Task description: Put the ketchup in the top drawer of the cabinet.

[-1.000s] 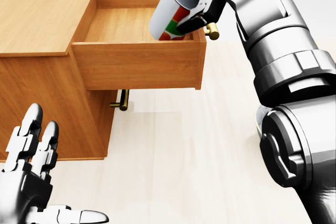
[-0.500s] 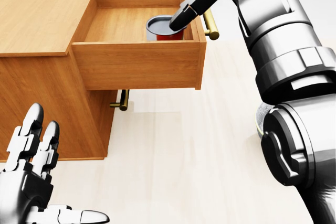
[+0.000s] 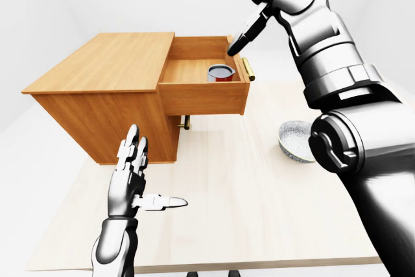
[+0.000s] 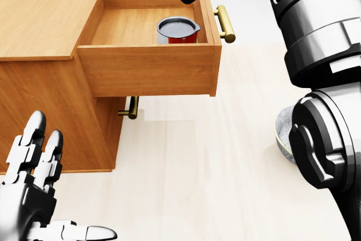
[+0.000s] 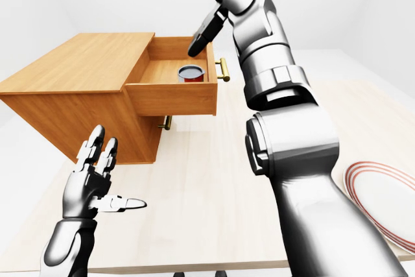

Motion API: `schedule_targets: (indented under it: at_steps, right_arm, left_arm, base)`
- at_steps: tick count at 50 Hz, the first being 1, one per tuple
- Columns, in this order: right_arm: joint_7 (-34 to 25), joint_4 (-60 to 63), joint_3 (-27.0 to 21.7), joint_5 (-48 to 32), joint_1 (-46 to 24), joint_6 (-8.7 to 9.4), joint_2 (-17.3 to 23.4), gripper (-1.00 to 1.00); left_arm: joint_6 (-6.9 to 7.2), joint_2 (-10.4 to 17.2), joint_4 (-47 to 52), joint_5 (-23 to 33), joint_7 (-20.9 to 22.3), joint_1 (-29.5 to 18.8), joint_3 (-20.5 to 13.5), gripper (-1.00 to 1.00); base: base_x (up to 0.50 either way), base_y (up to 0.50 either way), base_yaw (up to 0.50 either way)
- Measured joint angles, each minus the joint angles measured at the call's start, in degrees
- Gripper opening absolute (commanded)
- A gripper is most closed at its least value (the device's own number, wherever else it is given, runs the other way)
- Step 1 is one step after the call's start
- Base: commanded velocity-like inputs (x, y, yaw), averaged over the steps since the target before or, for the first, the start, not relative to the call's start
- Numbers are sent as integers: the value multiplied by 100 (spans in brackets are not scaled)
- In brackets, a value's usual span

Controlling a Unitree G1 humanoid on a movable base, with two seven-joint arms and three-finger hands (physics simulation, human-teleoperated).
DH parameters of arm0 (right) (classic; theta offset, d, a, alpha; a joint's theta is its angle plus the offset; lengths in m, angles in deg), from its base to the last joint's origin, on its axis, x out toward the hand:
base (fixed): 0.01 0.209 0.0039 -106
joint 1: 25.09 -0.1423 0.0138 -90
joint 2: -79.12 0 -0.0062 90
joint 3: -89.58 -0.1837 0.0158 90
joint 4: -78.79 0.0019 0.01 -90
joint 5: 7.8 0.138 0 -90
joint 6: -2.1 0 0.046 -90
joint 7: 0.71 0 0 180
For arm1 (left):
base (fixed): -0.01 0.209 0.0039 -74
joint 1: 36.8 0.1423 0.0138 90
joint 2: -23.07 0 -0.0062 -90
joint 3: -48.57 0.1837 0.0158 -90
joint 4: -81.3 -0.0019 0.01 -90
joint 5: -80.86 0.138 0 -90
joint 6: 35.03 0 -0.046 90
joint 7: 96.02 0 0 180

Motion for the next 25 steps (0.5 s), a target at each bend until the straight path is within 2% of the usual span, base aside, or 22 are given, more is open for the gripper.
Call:
schedule_targets:
  at_steps: [6, 11, 17, 25]
  right_arm:
    - [-180, 344, 45, 58, -140, 0, 116, 100]
    - [-345, 1282, 72, 167, 183, 0, 191, 100]
    - [-453, 3100, 36, 351, 1128, 0, 217, 100]
    - [-253, 5602, -42, 697, 2866, 0, 122, 100]
  left_arm:
    - [-41, -6, -14, 4, 4, 23, 7, 100]
    - [-22, -5, 26, -7, 5, 42, 0, 100]
    - [-26, -6, 26, -39, 13, 38, -43, 100]
    - [-53, -9, -8, -42, 8, 28, -57, 100]
  base:
    - [0, 0, 0]
    - [0, 0, 0]
    - [0, 0, 0]
    - [0, 0, 0]
